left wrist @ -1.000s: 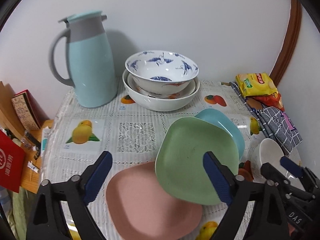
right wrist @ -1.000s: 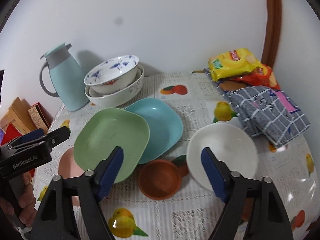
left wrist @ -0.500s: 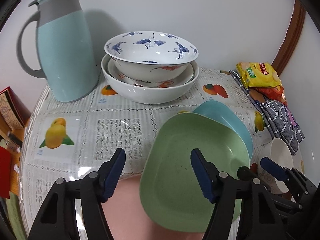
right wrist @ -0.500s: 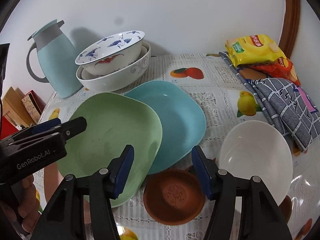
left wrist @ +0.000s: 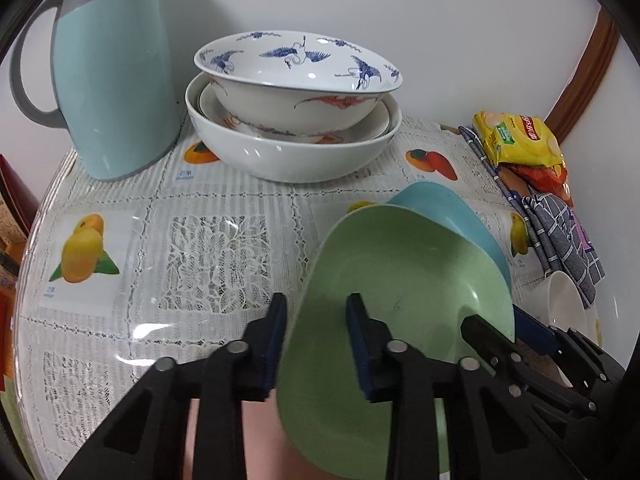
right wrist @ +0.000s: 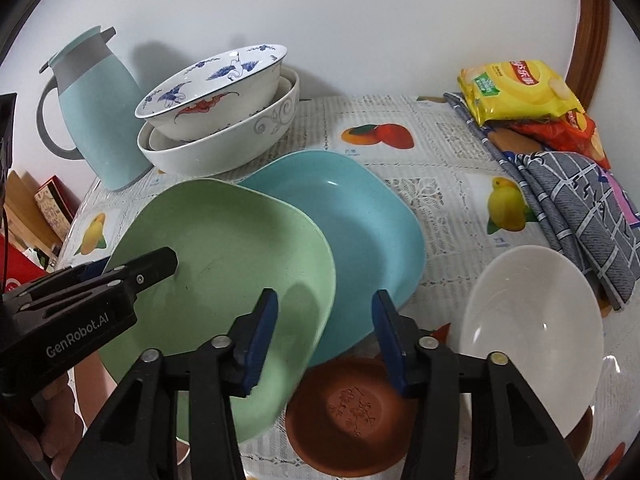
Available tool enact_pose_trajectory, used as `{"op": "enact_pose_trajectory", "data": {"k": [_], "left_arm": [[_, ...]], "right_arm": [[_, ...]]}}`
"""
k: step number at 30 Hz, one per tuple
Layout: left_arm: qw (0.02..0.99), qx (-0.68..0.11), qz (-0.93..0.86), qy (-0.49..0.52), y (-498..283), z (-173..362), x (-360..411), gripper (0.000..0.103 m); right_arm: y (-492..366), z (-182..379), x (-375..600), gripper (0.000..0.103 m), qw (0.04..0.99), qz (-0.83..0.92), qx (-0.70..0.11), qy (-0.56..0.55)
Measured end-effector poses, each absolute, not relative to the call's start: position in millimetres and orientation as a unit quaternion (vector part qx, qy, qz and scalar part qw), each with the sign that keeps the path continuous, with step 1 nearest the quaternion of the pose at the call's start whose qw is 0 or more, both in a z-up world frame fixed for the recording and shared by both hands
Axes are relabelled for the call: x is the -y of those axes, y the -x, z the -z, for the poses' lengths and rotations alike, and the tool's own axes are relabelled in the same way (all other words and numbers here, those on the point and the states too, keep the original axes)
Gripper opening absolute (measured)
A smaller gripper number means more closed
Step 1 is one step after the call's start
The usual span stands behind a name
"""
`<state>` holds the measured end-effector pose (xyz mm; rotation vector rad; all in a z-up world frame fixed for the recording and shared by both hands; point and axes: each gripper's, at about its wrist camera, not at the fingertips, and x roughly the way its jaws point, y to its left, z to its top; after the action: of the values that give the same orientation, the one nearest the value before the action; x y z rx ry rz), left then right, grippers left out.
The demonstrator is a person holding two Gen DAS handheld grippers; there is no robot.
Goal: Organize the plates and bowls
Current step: 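Close the left gripper on the green plate rim while the right gripper also closes on it, then lift the green plate with both grippers and carry it over the pink plate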
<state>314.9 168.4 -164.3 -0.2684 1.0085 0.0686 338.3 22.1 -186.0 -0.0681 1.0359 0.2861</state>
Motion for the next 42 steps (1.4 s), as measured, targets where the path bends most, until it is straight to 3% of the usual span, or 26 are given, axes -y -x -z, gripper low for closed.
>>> {"op": "enact_pose_trajectory", "data": {"k": [4,12,42], "left_arm": [[0.866,-0.482,-0.029,0.127,-315.4,166.0,-168.1,0.015],[0.867,-0.481,-0.020,0.128,-309.5,161.1,-166.4,0.011],[0.908,-0.406,-0.007,0.101,-218.3,52.3,-116.4,0.009]], "right_arm": [[-340.7,192.0,-24.3,0.024,0.854,-0.140,-0.500,0.033],[-339.3,187.9,-17.8,0.014,0.866,-0.121,-0.483,0.037],[-259.7,72.3,49.1,0.007,0.906,-0.127,-0.401,-0.048]]}}
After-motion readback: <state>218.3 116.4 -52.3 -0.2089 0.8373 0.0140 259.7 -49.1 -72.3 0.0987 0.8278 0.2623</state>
